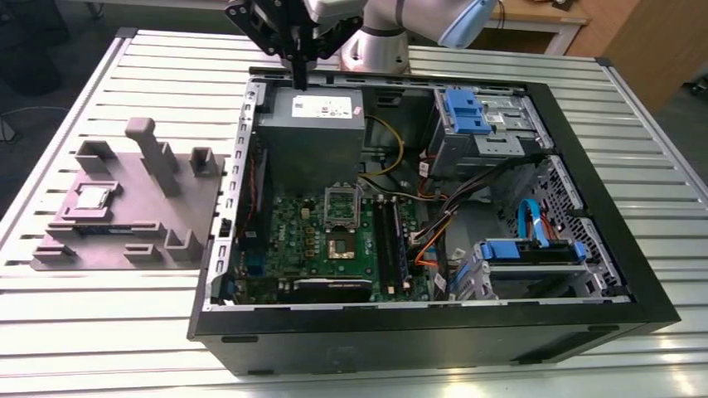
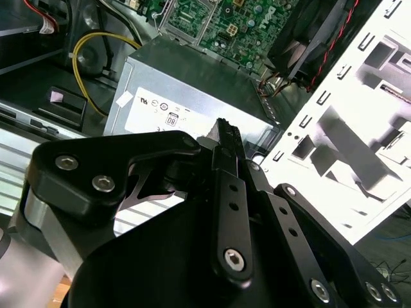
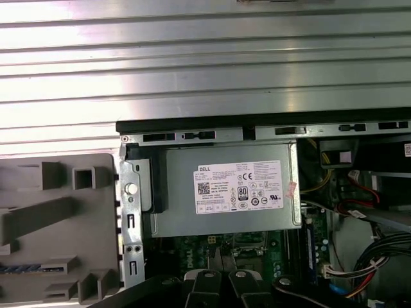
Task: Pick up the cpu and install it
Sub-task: 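Reach for the cpu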
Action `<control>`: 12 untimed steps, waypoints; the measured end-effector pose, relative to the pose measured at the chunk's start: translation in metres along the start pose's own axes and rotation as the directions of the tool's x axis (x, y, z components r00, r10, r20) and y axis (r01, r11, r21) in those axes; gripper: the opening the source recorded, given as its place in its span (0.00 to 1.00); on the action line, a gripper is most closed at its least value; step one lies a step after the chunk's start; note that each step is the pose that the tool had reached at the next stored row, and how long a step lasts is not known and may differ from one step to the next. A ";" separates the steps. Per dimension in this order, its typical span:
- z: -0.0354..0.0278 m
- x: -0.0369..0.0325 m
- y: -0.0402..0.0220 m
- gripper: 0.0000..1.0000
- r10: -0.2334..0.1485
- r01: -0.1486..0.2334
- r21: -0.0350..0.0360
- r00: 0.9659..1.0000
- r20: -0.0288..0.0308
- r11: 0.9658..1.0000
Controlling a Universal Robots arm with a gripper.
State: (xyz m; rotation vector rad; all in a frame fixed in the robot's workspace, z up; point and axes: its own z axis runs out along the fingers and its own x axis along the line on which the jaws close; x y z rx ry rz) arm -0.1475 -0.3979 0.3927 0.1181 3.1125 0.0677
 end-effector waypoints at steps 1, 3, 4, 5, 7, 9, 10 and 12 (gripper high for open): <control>0.0000 0.0002 0.0000 0.10 0.000 0.000 0.000 1.000 0.000 1.000; 0.0000 0.0007 -0.0001 0.10 0.000 0.000 0.000 1.000 0.000 1.000; 0.0000 0.0008 -0.0001 0.10 0.000 0.000 0.000 1.000 0.000 1.000; 0.0000 0.0010 -0.0001 0.10 0.000 0.000 0.000 1.000 0.000 1.000; 0.0000 0.0015 -0.0001 0.10 0.000 0.000 0.000 1.000 0.000 1.000; 0.0000 0.0020 -0.0002 0.10 0.000 0.000 0.000 1.000 0.000 1.000; 0.0000 0.0023 -0.0002 0.10 0.000 0.000 0.000 1.000 0.000 1.000; 0.0000 0.0028 -0.0002 0.10 0.000 0.000 0.000 1.000 0.000 1.000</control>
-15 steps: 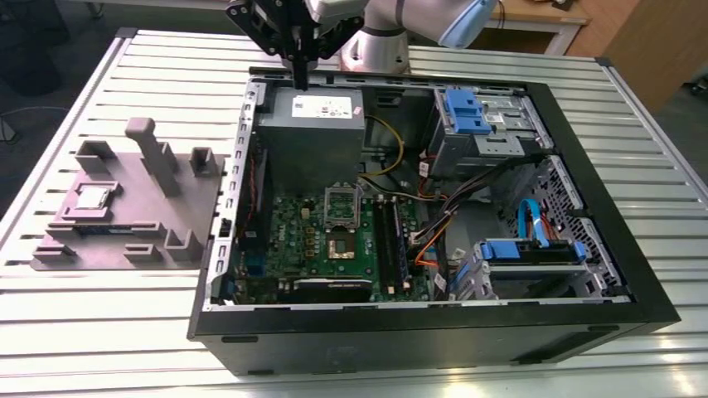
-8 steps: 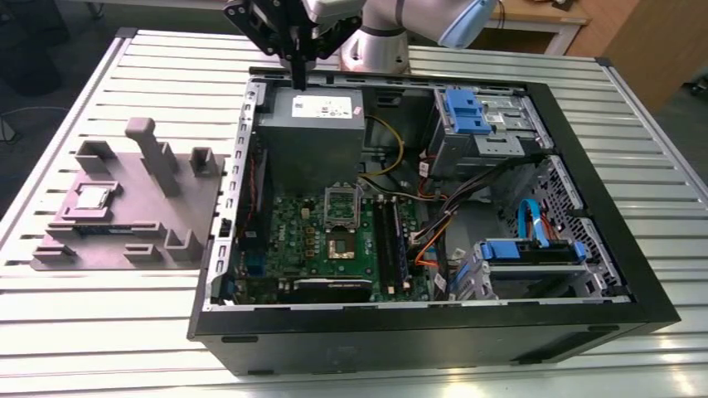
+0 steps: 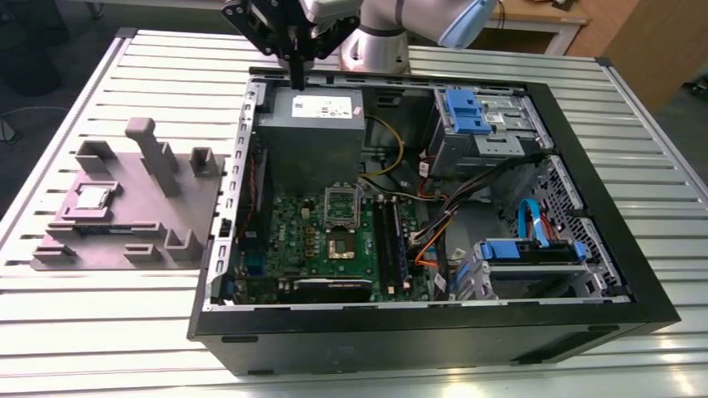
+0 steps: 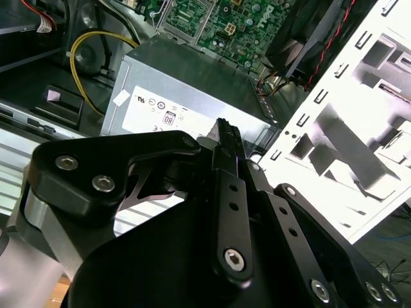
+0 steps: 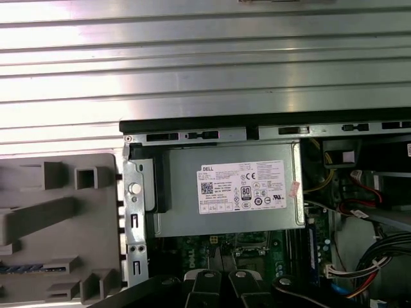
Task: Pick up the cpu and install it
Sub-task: 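Reach for the cpu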
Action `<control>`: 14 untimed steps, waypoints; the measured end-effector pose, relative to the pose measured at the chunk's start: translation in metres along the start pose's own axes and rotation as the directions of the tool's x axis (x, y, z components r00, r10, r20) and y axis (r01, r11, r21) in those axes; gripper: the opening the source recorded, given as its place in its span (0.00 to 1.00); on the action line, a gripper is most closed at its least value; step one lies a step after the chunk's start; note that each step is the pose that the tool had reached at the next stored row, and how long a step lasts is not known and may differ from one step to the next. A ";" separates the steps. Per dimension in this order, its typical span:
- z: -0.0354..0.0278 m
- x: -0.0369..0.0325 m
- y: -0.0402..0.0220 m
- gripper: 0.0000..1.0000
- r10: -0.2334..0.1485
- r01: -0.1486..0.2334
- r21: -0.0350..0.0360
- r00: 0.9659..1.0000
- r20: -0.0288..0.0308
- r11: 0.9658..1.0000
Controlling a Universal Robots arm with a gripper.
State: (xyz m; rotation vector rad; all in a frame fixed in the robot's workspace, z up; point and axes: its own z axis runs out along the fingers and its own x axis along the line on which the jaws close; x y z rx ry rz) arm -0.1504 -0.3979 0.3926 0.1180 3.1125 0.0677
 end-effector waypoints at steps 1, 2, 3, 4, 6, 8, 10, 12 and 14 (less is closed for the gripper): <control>0.0000 0.0002 0.0000 0.10 0.000 0.000 0.000 1.000 0.000 1.000; 0.0000 0.0005 0.0000 0.10 0.000 0.000 0.000 1.000 0.000 1.000; 0.0000 0.0006 0.0000 0.10 0.000 0.000 0.000 1.000 0.000 1.000; 0.0000 0.0006 0.0000 0.10 0.000 0.000 0.000 1.000 0.000 1.000; -0.0001 0.0014 -0.0001 0.10 0.000 0.000 0.000 1.000 0.000 1.000; -0.0001 0.0025 -0.0002 0.10 0.000 0.000 0.000 1.000 0.000 1.000; -0.0001 0.0035 -0.0002 0.10 0.000 0.000 0.000 1.000 0.000 1.000; -0.0001 0.0042 -0.0003 0.10 0.000 0.000 0.000 1.000 0.000 1.000; -0.0001 0.0047 -0.0003 0.10 0.000 0.000 0.000 1.000 0.000 1.000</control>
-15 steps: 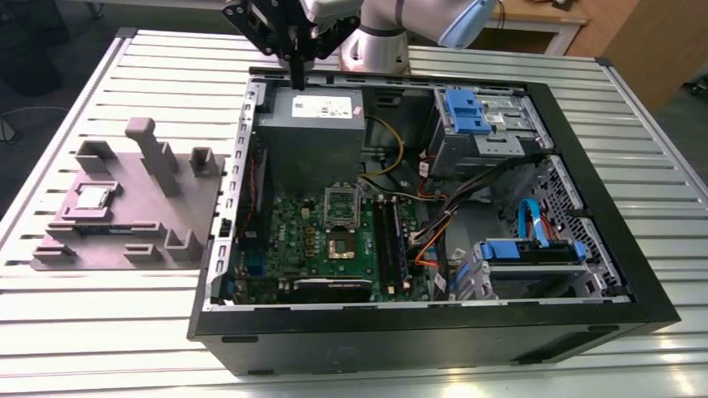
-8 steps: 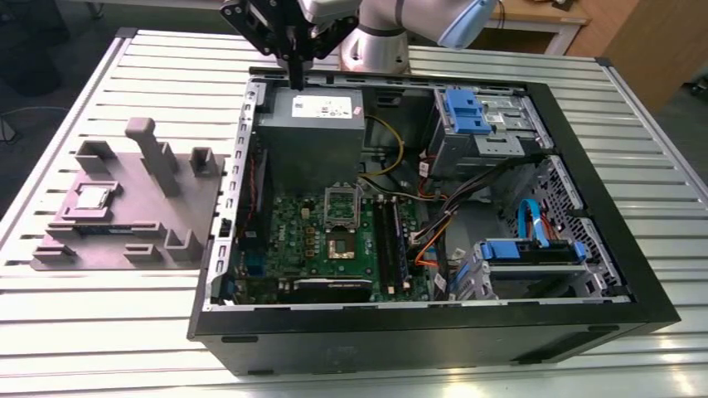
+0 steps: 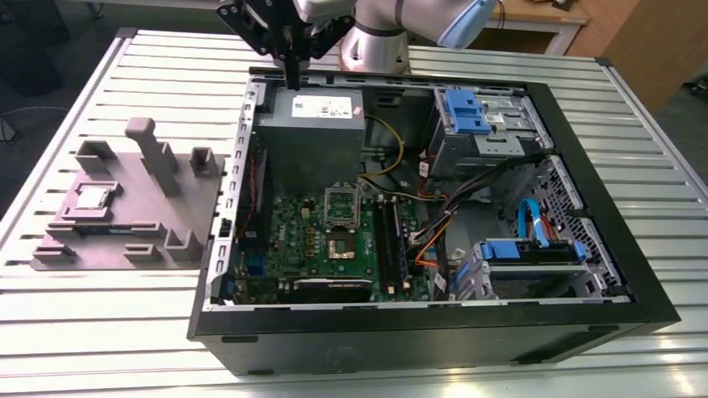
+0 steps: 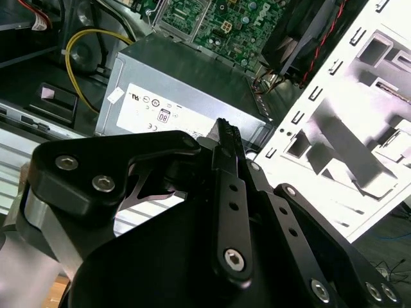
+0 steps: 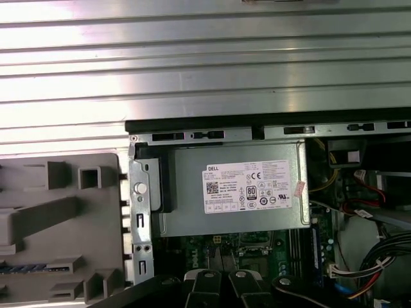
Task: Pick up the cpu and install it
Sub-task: 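Reach for the cpu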
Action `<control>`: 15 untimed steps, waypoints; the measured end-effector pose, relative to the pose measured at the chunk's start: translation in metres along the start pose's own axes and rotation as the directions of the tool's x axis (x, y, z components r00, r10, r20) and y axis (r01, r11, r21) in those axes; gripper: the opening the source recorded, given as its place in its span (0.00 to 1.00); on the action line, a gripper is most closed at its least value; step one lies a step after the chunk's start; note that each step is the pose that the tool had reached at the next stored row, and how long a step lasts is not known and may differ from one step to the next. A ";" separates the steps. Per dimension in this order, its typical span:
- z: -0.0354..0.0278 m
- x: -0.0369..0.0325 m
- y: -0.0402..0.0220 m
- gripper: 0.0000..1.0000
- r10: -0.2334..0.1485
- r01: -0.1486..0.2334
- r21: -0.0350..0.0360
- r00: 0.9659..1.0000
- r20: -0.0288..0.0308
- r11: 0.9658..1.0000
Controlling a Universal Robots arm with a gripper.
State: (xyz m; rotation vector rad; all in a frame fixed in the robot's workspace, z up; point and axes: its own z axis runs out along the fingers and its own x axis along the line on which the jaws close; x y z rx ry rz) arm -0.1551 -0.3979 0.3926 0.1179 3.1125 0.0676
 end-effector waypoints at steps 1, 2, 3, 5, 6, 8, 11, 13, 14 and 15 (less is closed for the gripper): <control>0.0000 0.0002 0.0000 0.10 0.000 0.000 0.000 1.000 0.000 1.000; 0.0000 0.0005 0.0000 0.10 0.000 0.000 0.000 1.000 0.000 1.000; 0.0000 0.0007 0.0000 0.10 0.000 0.000 0.000 1.000 0.000 1.000; 0.0000 0.0010 -0.0001 0.10 0.000 0.000 0.000 1.000 0.000 1.000; 0.0001 0.0012 -0.0001 0.10 0.000 0.000 0.000 1.000 0.000 1.000; 0.0001 0.0016 -0.0001 0.10 0.000 0.000 0.000 1.000 0.000 1.000; 0.0002 0.0038 -0.0003 0.10 0.000 0.000 0.000 1.000 0.000 1.000; 0.0002 0.0056 -0.0004 0.10 0.000 0.000 0.000 1.000 0.000 1.000; 0.0002 0.0058 -0.0005 0.10 0.000 0.000 0.000 1.000 0.000 1.000; 0.0002 0.0060 -0.0005 0.10 0.000 0.000 0.000 1.000 0.000 1.000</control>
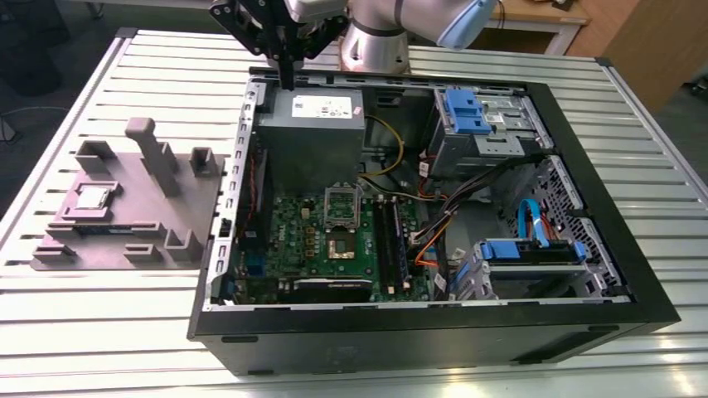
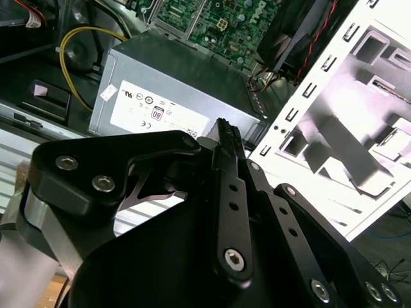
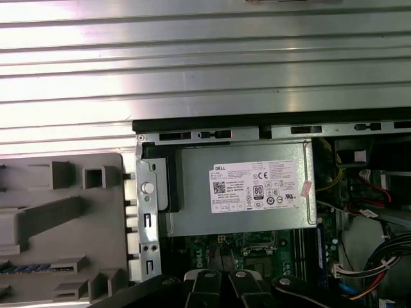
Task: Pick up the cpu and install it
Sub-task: 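Reach for the cpu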
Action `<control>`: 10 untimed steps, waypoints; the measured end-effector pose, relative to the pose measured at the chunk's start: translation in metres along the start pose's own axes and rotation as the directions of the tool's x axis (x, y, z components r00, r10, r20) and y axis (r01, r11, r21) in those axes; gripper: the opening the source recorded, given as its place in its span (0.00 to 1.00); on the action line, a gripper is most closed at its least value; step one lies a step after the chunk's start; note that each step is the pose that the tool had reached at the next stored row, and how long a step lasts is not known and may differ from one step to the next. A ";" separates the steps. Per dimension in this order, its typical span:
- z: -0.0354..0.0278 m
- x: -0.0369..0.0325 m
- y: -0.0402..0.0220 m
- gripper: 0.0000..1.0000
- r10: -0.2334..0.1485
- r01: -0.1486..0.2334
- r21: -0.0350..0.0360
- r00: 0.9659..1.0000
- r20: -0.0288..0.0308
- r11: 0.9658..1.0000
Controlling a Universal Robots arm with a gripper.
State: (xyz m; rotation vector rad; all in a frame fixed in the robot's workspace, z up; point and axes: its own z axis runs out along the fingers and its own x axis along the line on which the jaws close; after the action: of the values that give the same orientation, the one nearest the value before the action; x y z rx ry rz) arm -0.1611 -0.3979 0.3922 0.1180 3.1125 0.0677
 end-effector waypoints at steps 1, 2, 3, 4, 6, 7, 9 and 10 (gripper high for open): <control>0.0000 0.0001 0.0000 0.10 0.000 0.000 0.000 1.000 0.000 1.000; 0.0000 0.0007 -0.0001 0.10 0.000 0.000 0.000 1.000 0.000 1.000; 0.0000 0.0016 -0.0001 0.10 0.000 0.000 0.000 1.000 0.000 1.000; 0.0000 0.0018 -0.0001 0.10 0.000 0.000 0.000 1.000 0.000 1.000; 0.0000 0.0022 -0.0002 0.10 0.000 0.000 0.000 1.000 0.000 1.000; 0.0000 0.0024 -0.0002 0.10 0.000 0.000 0.000 1.000 0.000 1.000; 0.0000 0.0028 -0.0002 0.10 0.000 0.000 0.000 1.000 0.000 1.000; 0.0000 0.0030 -0.0002 0.10 0.000 0.000 0.000 1.000 0.000 1.000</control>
State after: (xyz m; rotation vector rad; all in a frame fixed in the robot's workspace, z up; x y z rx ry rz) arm -0.1641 -0.3979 0.3921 0.1180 3.1125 0.0676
